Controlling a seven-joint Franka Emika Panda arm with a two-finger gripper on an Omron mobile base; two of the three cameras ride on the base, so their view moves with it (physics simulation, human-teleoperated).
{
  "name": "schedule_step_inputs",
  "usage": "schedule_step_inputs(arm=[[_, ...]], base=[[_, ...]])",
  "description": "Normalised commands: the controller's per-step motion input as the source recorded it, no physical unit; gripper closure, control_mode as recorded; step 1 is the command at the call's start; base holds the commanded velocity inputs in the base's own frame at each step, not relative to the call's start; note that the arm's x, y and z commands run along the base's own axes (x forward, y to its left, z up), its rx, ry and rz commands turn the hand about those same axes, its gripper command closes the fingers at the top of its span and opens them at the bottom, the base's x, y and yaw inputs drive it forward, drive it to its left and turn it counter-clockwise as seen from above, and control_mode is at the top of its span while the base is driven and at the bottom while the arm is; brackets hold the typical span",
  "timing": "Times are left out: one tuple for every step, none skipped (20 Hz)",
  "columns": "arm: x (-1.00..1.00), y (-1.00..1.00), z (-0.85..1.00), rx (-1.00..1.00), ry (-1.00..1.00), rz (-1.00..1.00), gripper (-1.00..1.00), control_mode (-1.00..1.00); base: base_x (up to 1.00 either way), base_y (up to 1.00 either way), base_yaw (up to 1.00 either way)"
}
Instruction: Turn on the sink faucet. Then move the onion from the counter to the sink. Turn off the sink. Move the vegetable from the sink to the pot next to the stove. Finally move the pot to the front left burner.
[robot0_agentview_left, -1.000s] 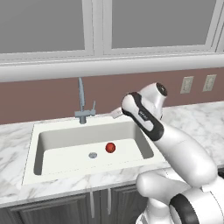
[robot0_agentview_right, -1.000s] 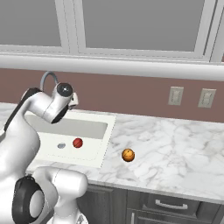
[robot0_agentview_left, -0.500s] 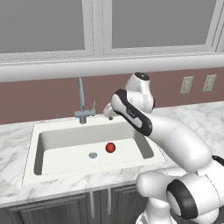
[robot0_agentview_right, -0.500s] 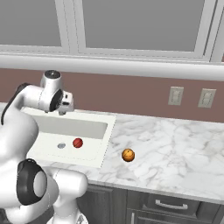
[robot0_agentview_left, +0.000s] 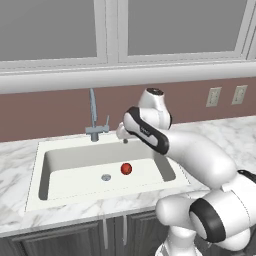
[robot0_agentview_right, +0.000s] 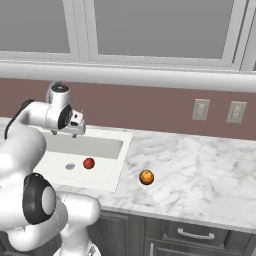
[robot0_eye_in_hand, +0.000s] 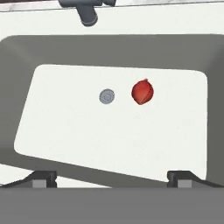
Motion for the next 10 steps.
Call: schedule_step_inputs(arm=[[0.00,0.00,-0.51,0.00,0.00,0.00,-1.00,-1.00],[0.00,0.00,-0.51,0.00,0.00,0.00,-1.00,-1.00],[0.00,0.00,-0.47,0.00,0.00,0.00,-1.00,-1.00],[0.00,0.00,-0.47,0.00,0.00,0.00,-1.00,-1.00],[0.06,0.00,-0.46,0.00,0.00,0.00,-1.00,-1.00],[0.08,0.00,-0.40,0.00,0.00,0.00,-1.00,-1.00],[0.08,0.00,-0.36,0.00,0.00,0.00,-1.00,-1.00],[0.16,0.00,-0.34,0.00,0.00,0.00,-1.00,-1.00],[0.17,0.00,-0.34,0.00,0.03,0.00,-1.00,-1.00],[0.16,0.00,-0.37,0.00,0.01,0.00,-1.00,-1.00]], base=[[0.00,0.00,0.00],[0.00,0.00,0.00],[0.00,0.00,0.00],[0.00,0.00,0.00],[0.00,0.00,0.00],[0.00,0.00,0.00],[0.00,0.00,0.00],[0.00,0.00,0.00],[0.00,0.00,0.00],[0.00,0.00,0.00]])
